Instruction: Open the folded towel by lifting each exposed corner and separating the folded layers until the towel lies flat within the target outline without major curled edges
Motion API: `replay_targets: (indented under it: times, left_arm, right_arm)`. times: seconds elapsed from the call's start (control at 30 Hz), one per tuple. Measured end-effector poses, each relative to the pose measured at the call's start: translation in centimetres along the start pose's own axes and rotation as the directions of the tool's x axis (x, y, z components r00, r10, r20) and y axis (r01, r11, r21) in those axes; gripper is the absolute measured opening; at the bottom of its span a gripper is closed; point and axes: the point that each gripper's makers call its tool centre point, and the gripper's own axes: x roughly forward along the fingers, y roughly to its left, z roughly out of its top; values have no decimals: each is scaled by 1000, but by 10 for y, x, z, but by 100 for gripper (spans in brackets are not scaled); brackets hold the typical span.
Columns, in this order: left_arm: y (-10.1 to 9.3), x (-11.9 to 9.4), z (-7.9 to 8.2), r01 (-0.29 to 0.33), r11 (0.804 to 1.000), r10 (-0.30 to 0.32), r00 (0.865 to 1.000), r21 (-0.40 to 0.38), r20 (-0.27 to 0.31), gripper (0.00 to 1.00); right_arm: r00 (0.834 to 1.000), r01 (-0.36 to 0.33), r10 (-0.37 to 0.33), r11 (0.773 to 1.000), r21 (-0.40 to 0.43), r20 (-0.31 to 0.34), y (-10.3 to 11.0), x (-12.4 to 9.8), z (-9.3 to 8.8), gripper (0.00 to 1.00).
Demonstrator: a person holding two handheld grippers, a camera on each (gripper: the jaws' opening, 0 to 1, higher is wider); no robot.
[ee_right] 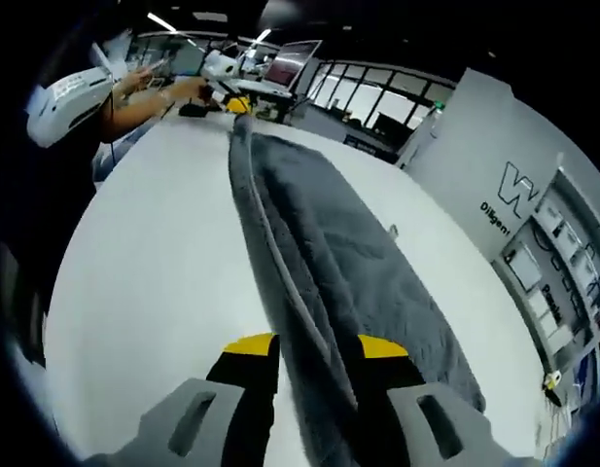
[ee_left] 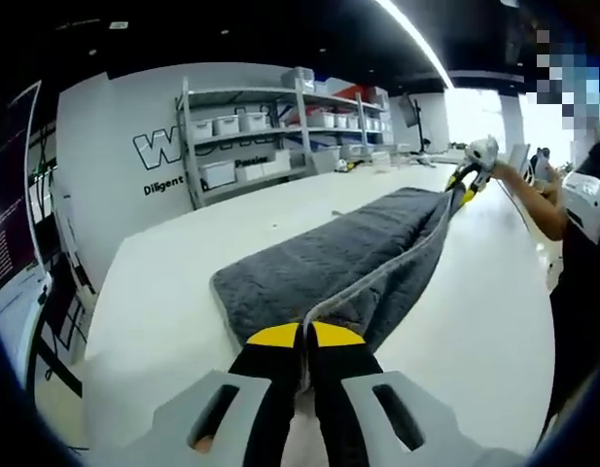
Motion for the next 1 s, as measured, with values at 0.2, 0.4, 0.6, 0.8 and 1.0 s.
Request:
replay_targets:
  times: [0.2, 0.4, 0.6, 0.8, 1.0]
  left_arm:
    - [0, -2, -2, -6, 1000, 6, 1000, -3, 0, 3]
    - [-1, -8, -4, -8, 1000, 8, 1000, -8, 4, 3]
    - [-11, -15, -5, 9, 1000, -9, 1000, -2, -7, 3]
    - [-17, -22, -21, 25, 1000, -25, 996, 5, -81, 3]
    - [-24, -29, -29, 30, 999, -31, 994, -17, -102, 3]
  right_arm:
    - [997, -81, 81, 993, -90, -12, 17, 14, 6, 1]
    - [992, -126, 125, 989, -79, -20, 29, 13, 1, 0]
    - [986, -167, 167, 982, -83, -9, 49, 2, 3, 0]
    - [976, -216, 216, 975, -56, 0, 69, -7, 5, 0]
    - [964, -267, 266, 963, -41, -23, 86, -7, 1, 0]
